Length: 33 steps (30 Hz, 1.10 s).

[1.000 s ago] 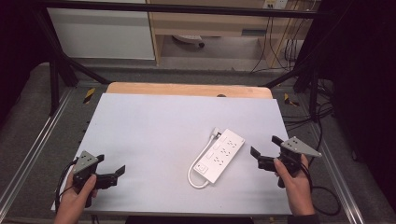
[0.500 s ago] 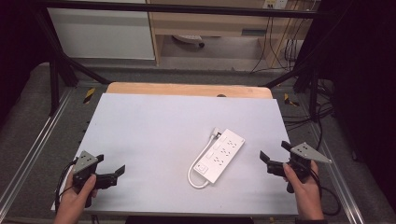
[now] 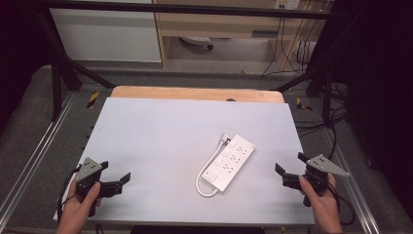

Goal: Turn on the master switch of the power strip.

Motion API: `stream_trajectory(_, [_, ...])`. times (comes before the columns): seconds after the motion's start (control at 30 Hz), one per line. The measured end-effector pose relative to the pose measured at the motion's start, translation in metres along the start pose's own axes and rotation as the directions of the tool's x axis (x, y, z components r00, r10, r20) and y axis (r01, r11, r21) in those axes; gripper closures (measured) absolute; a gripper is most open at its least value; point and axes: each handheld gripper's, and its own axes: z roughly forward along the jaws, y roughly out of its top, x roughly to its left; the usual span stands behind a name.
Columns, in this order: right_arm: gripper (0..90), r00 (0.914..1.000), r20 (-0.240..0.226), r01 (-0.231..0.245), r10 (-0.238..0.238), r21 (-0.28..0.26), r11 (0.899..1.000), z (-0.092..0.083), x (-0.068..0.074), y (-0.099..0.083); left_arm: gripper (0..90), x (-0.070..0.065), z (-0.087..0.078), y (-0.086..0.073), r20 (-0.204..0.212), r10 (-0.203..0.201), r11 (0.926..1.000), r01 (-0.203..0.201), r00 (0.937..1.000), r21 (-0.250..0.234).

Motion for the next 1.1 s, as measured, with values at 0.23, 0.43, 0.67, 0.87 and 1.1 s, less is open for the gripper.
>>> stream_trajectory(0.23, [3.2, 0.9999, -0.003, -0.010, 0.010, 0.027, 1.000, 0.007, -0.003, -0.010, 6.1, 0.000, 0.000, 0.000, 0.000, 0.001, 1.0000, -0.001, 1.0000, 0.002])
stream_trajectory(0.43, [3.2, 0.9999, -0.004, -0.010, 0.010, 0.060, 0.998, 0.016, -0.002, -0.016, 6.1, 0.000, 0.000, 0.000, 0.002, 0.002, 1.0000, -0.002, 1.0000, 0.002])
stream_trajectory(0.67, [3.3, 0.9998, -0.013, -0.011, 0.013, 0.082, 0.997, 0.026, -0.002, -0.021, 6.1, 0.000, 0.001, 0.000, 0.002, 0.000, 1.0000, 0.000, 1.0000, 0.003])
stream_trajectory(0.87, [3.6, 0.9999, -0.011, -0.008, 0.010, 0.103, 0.995, 0.037, 0.000, -0.022, 6.1, 0.000, 0.001, 0.000, 0.001, 0.001, 1.0000, -0.001, 1.0000, 0.004])
stream_trajectory(1.1, [5.4, 0.9997, 0.019, -0.018, 0.015, 0.159, 0.987, 0.052, 0.000, -0.023, 6.1, 0.000, 0.002, -0.001, 0.002, -0.003, 1.0000, 0.003, 1.0000, 0.009])
